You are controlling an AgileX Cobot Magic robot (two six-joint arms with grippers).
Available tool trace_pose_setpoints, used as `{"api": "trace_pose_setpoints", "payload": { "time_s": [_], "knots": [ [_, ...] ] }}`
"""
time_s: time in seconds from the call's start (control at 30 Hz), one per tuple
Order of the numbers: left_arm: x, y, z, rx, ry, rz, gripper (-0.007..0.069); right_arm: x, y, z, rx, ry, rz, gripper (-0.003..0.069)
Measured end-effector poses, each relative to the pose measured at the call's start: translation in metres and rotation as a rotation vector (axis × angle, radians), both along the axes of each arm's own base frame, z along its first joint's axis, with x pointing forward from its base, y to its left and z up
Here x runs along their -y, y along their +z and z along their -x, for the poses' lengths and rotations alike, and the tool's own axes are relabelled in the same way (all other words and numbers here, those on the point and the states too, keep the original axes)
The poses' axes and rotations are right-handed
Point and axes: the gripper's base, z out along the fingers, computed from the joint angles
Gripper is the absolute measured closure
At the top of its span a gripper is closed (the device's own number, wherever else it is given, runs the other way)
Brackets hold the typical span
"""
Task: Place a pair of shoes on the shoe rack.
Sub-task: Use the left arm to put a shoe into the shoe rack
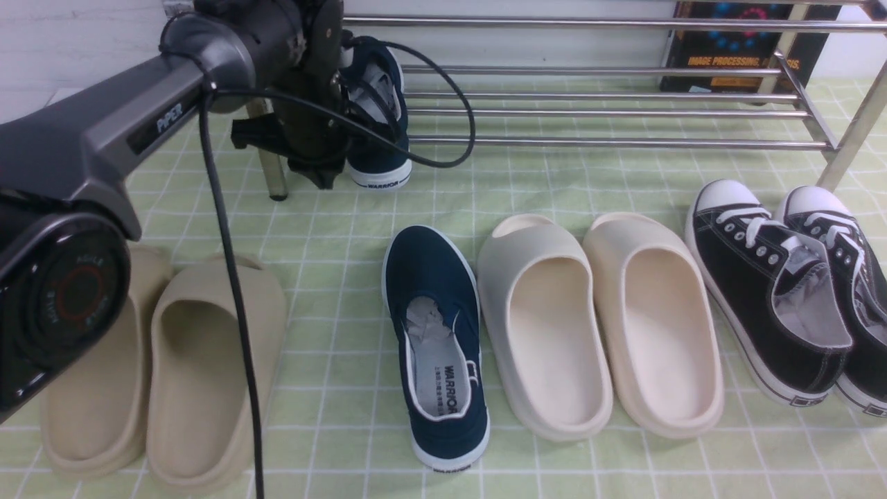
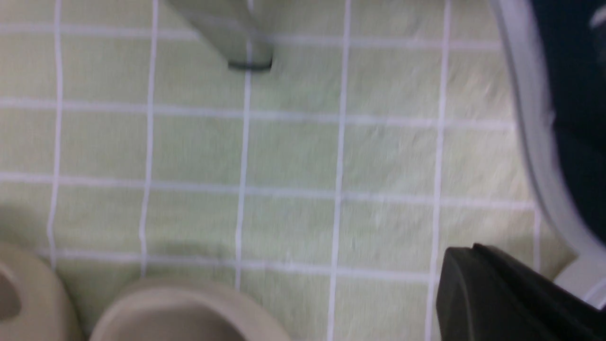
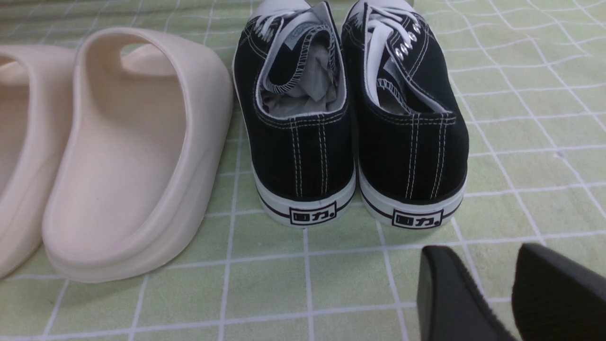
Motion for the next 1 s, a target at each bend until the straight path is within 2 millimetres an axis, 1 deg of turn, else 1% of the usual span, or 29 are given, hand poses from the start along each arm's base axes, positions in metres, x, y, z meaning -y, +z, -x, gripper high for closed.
{"api": "trace_pose_setpoints", "payload": {
  "time_s": [0.07,0.13,0.17,0.2,0.27,0.33,0.4,0.43,0.47,0.5,0.57,0.83,1.0],
  "knots": [
    [0.0,0.004,0.004,-0.021,-0.007,0.004,0.0638,0.0,0.0,0.0,0.0,0.0,0.0,0.0413],
    [0.002,0.019,0.013,-0.038,-0.041,0.046,0.0638,0.0,0.0,0.0,0.0,0.0,0.0,0.0413],
    [0.003,0.021,0.014,-0.038,-0.045,0.058,0.0638,0.0,0.0,0.0,0.0,0.0,0.0,0.0413],
    [0.006,0.026,0.017,-0.039,-0.073,0.09,0.0638,0.0,0.0,0.0,0.0,0.0,0.0,0.0413],
    [0.014,0.029,0.017,-0.03,-0.111,0.173,0.0638,0.0,0.0,0.0,0.0,0.0,0.0,0.0413],
    [0.019,0.025,0.014,-0.021,-0.122,0.217,0.0638,0.0,0.0,0.0,0.0,0.0,0.0,0.0413],
    [0.023,0.014,0.007,-0.005,-0.121,0.242,0.0638,0.0,0.0,0.0,0.0,0.0,0.0,0.0413],
    [0.024,0.008,0.004,0.001,-0.12,0.244,0.0638,0.0,0.0,0.0,0.0,0.0,0.0,0.0413],
    [0.024,0.007,0.003,0.002,-0.119,0.243,0.0638,0.0,0.0,0.0,0.0,0.0,0.0,0.0413],
    [0.024,0.0,0.0,-0.002,-0.113,0.237,0.0638,0.0,0.0,0.0,0.0,0.0,0.0,0.0413],
    [0.023,-0.006,-0.001,-0.012,-0.091,0.218,0.0638,0.0,0.0,0.0,0.0,0.0,0.0,0.0413],
    [0.011,0.002,-0.005,0.057,-0.007,0.117,0.0638,0.0,0.0,0.0,0.0,0.0,0.0,0.0413],
    [0.011,0.004,-0.009,0.105,0.006,0.141,0.0638,0.0,0.0,0.0,0.0,0.0,0.0,0.0413]
  ]
}}
